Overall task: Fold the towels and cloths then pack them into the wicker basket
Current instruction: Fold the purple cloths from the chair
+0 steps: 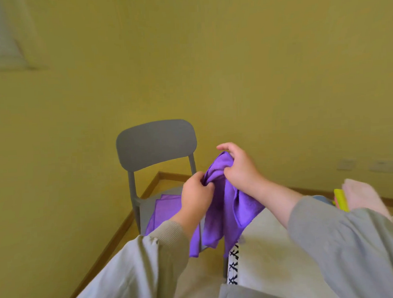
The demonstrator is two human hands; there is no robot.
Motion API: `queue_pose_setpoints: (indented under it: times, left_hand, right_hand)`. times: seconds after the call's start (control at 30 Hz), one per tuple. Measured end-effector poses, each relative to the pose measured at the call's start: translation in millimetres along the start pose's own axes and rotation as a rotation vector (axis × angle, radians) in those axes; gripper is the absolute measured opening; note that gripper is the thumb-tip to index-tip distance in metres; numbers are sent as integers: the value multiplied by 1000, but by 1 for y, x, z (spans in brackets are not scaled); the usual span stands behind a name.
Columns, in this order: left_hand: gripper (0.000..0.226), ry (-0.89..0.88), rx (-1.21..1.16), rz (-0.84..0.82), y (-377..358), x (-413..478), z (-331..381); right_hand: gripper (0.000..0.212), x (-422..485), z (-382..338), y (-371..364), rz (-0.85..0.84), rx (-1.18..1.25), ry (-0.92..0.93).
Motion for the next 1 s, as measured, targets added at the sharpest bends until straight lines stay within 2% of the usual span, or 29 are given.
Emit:
queue_pose_setpoints:
  times: [0.13, 0.27, 0.33, 0.4, 0.43, 0.53, 0.63, 0.73, 0.8, 0.9, 1.0]
  left_hand:
    - [38, -62, 51, 54, 23, -7, 42]
    - [46, -123, 80, 29, 46, -8, 81]
    - [47, -153, 77, -10, 55, -6, 97]
    - [47, -167, 55, -78, 64, -7, 111]
    - [46, -169, 41, -104, 67, -7, 116]
    - [43, -202, 91, -101, 78, -4, 123]
    - [29, -245, 185, -20, 93, 2, 127]
    - [26, -282, 248, 71, 105, 5, 128]
    - [25, -333, 415, 67, 113, 3, 127]
    - [28, -448, 857, -50, 120, -1, 123]
    - [25, -413, 870, 19, 124, 2, 115]
  right_hand:
    - [61, -10, -27, 34, 1, -186, 17]
    - [56, -13, -40, 62, 51, -412, -20]
    - [38, -12, -45, 74, 116, -412, -66]
    - [9, -11, -52, 82, 156, -356, -112]
    - [4, -10, -55, 85, 146, -336, -130]
    - [24, -10, -60, 94, 58, -392, -118]
    - [25, -13, -62, 102, 40, -523, -82]
    - [25, -17, -65, 105, 77, -565, -74]
    - [30, -18, -65, 108, 98, -653, -82]
    - [32, -18, -62, 116, 119, -689, -114]
    - [27, -16, -58, 123, 176, -673, -103]
Point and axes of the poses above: each hand's wrist, its own x-axis towards the middle knuckle, its own y-axis out of the back of the hand, z = x × y, the point moved 1 cm from there along x, towards the middle knuckle, and after that the axes turned 3 degrees about z, right-handed, at the moved point
